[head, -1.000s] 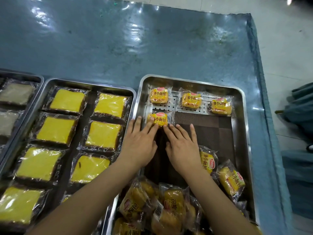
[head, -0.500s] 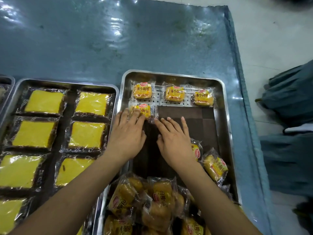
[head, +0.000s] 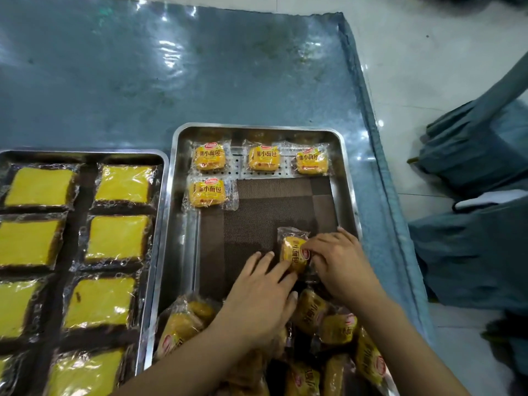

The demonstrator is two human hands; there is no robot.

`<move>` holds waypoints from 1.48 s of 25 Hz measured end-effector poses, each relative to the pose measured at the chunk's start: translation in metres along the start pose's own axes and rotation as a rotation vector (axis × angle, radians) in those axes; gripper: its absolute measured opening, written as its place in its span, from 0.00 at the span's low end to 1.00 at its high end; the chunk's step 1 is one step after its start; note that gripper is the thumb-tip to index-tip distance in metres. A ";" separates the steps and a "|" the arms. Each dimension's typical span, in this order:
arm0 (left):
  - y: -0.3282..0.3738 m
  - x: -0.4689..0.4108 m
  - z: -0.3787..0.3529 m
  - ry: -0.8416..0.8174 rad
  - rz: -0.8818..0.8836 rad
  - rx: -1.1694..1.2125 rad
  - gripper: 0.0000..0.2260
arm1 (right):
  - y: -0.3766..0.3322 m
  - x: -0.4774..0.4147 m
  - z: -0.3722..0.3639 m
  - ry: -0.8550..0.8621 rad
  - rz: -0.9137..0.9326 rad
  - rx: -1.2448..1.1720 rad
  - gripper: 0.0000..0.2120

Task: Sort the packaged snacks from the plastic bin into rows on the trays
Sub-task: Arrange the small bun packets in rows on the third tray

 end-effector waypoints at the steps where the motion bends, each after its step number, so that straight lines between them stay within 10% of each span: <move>1: 0.001 0.001 -0.002 -0.008 0.018 -0.007 0.25 | 0.000 0.000 0.000 -0.015 0.008 0.007 0.14; 22: 0.003 -0.004 -0.010 -0.027 -0.012 -0.032 0.25 | -0.024 -0.022 -0.020 -0.144 0.079 0.089 0.28; 28: -0.019 -0.010 0.015 0.180 0.131 -0.047 0.21 | -0.027 -0.001 -0.009 0.197 -0.072 -0.019 0.21; 37: -0.051 -0.034 0.000 0.054 0.151 -0.210 0.31 | -0.043 -0.007 -0.030 0.072 -0.136 0.138 0.28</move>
Point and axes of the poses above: each hand's wrist, its own x-axis away from the middle knuckle, its own z-axis out of the back of the hand, y = z × x, the point moved 2 cm from there along -x, towards the middle knuckle, and after that the axes turned 7 degrees about y, right-handed, at the moved point
